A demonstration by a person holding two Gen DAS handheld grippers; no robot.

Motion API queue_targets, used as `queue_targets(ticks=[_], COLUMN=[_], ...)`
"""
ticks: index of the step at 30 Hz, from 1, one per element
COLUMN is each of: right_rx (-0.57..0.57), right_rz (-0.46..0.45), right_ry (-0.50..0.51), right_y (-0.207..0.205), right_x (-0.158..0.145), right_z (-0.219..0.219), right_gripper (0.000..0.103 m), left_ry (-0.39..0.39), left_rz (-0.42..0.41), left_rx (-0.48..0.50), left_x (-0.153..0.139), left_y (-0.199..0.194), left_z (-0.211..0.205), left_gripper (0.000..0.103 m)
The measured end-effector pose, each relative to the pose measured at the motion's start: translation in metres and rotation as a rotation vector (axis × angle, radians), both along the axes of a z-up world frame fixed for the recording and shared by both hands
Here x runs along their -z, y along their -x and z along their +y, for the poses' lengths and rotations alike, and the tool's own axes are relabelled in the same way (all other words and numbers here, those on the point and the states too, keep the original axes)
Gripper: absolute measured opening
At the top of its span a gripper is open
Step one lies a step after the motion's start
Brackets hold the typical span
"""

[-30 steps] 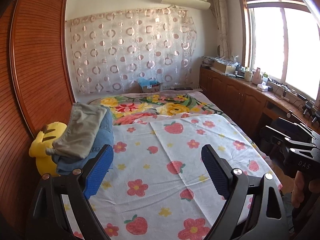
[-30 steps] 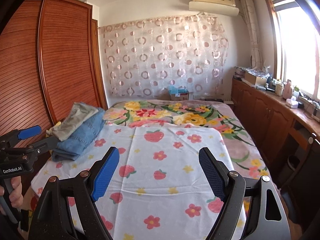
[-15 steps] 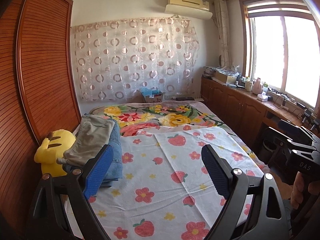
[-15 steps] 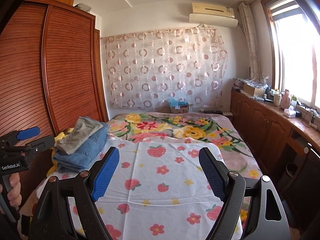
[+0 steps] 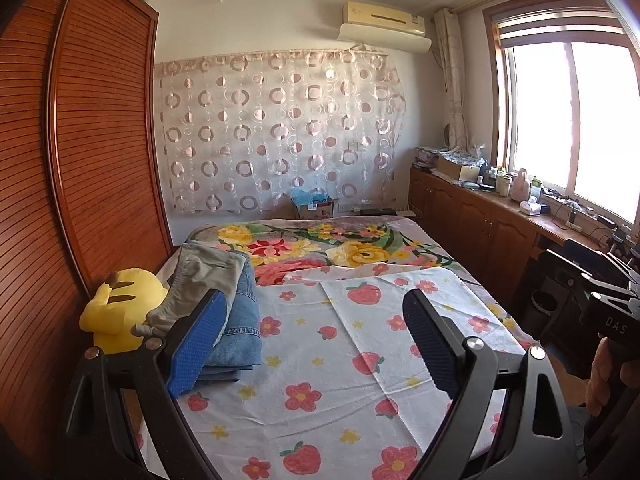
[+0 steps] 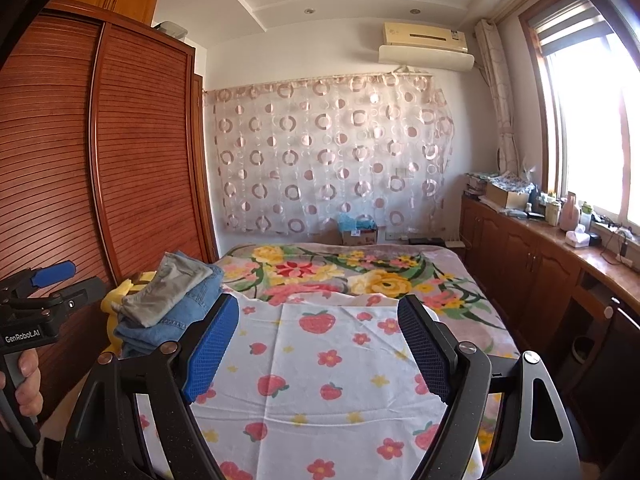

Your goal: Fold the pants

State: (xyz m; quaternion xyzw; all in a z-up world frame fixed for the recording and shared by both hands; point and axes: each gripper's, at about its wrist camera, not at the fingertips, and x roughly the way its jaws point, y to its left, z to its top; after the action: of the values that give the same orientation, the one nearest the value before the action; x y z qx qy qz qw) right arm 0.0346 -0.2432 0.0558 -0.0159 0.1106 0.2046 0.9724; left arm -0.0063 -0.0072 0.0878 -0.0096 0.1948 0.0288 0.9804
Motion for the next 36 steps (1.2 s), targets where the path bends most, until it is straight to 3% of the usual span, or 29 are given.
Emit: queue_targets(ticks=[36], right_rx=[-0.004], right_rz=[0.008], right_ry=[0.011], right_y=[0.0002], right_x=[0.0037], right_z=[0.0038], right_gripper=[0.083], left_ry=[-0.002], left_rz=[0.009], left_rx=[-0.01], left_x=[0.0018], left_y=[0.0012], left_z=[0.0007], left_gripper=[0.09])
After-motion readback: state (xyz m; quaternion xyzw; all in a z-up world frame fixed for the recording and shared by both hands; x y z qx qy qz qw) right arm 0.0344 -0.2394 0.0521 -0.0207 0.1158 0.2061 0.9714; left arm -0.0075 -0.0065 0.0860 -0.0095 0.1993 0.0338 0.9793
